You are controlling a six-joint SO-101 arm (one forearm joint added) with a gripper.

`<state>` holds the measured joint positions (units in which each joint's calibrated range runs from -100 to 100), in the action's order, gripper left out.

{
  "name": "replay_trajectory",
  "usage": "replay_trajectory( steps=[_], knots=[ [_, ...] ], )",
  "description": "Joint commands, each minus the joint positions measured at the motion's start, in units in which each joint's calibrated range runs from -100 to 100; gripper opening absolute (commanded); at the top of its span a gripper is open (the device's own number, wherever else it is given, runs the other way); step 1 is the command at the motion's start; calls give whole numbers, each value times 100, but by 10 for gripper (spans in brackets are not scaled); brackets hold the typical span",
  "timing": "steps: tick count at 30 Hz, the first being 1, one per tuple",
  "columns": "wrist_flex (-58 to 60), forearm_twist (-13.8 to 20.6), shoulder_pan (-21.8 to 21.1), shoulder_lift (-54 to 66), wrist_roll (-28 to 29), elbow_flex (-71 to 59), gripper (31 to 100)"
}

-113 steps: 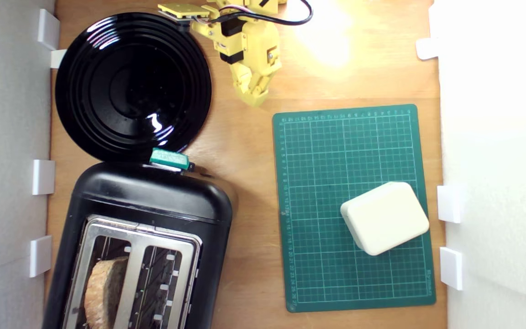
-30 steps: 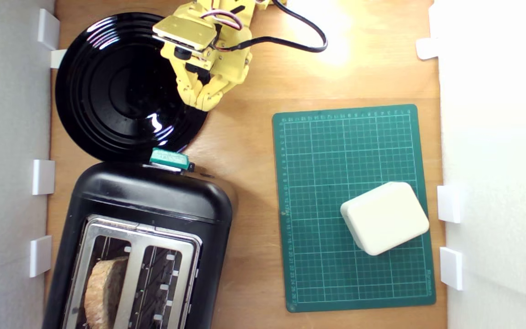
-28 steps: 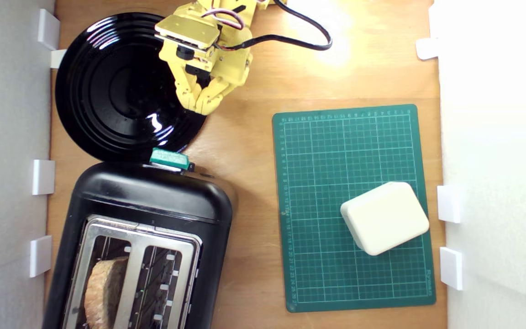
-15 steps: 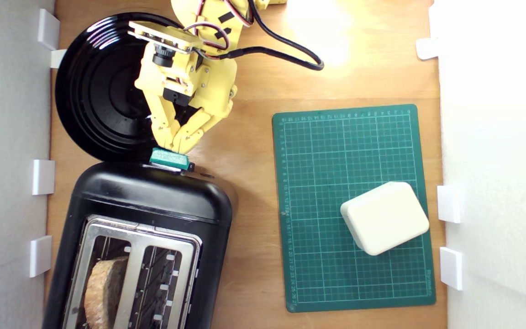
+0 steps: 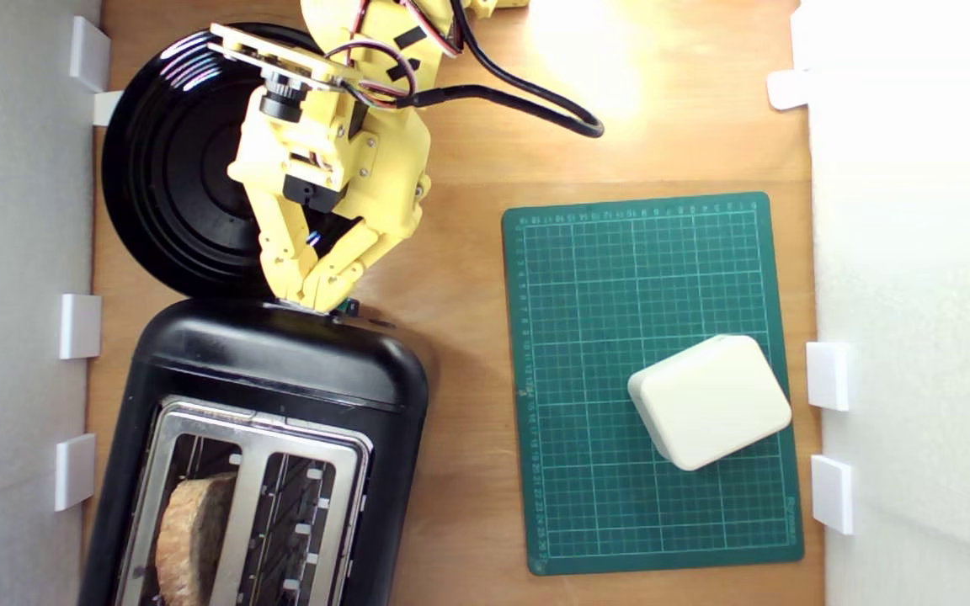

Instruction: Start toaster

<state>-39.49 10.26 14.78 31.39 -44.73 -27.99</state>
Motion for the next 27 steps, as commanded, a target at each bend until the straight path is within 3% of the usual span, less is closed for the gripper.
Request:
replay_trajectory(
  steps=[1,27],
  knots=[
    [184,-41,54,25,-22,177,313],
    [236,63,70,-333,-184,-650,313]
  ],
)
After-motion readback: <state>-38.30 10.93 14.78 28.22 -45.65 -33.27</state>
